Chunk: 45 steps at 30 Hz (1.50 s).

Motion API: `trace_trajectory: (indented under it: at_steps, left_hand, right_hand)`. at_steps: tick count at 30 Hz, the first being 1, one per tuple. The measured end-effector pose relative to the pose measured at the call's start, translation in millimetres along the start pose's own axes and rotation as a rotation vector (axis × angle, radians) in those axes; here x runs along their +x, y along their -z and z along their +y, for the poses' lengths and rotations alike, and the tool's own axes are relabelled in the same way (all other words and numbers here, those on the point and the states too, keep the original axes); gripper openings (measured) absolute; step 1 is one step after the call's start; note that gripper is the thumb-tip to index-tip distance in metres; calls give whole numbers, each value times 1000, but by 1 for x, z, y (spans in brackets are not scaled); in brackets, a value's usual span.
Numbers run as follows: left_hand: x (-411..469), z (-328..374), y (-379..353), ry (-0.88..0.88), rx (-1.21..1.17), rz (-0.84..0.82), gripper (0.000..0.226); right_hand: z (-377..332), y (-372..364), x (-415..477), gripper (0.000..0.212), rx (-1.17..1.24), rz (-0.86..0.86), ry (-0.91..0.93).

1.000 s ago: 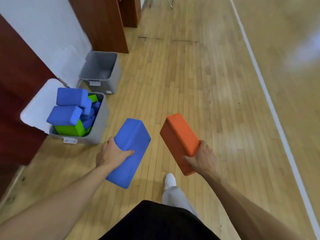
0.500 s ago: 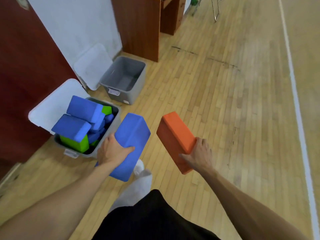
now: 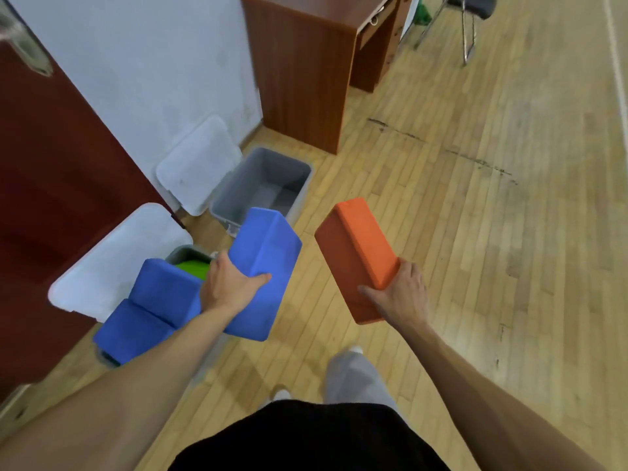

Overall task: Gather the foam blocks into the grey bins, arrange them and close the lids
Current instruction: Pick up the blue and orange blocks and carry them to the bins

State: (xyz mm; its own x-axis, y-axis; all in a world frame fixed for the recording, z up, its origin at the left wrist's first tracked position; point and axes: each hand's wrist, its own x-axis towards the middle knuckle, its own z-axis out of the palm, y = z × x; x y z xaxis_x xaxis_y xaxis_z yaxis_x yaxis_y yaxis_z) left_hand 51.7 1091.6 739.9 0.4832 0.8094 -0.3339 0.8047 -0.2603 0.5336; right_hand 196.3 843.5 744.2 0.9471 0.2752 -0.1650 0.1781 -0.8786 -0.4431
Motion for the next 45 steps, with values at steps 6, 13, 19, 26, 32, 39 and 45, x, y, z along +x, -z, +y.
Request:
trace_trajectory:
  at_steps: [6, 13, 19, 26, 32, 39, 45]
  left_hand:
    - [96, 64, -39, 156, -47, -5, 86]
    - [198, 146, -43, 360, -198, 64, 90]
    - [283, 164, -21, 489, -443, 185, 81]
    - [388, 123, -30, 723, -573, 189, 82]
    - [480, 105, -38, 906, -602, 167, 108]
    - [606, 66, -123, 1052, -730, 152, 91]
    - [692, -17, -266, 1151, -869, 259, 84]
  right_hand:
    - [-24, -17, 152, 93, 78, -66, -33]
    - [-89, -9, 326, 93, 12, -184, 179]
    - [-178, -36, 431, 94, -31, -264, 299]
    - [-256, -117, 517, 95, -238, -390, 348]
    - [-309, -176, 585, 96, -355, -488, 357]
    - [-320, -323, 661, 96, -363, -581, 336]
    - [-276, -514, 721, 101, -259, -744, 255]
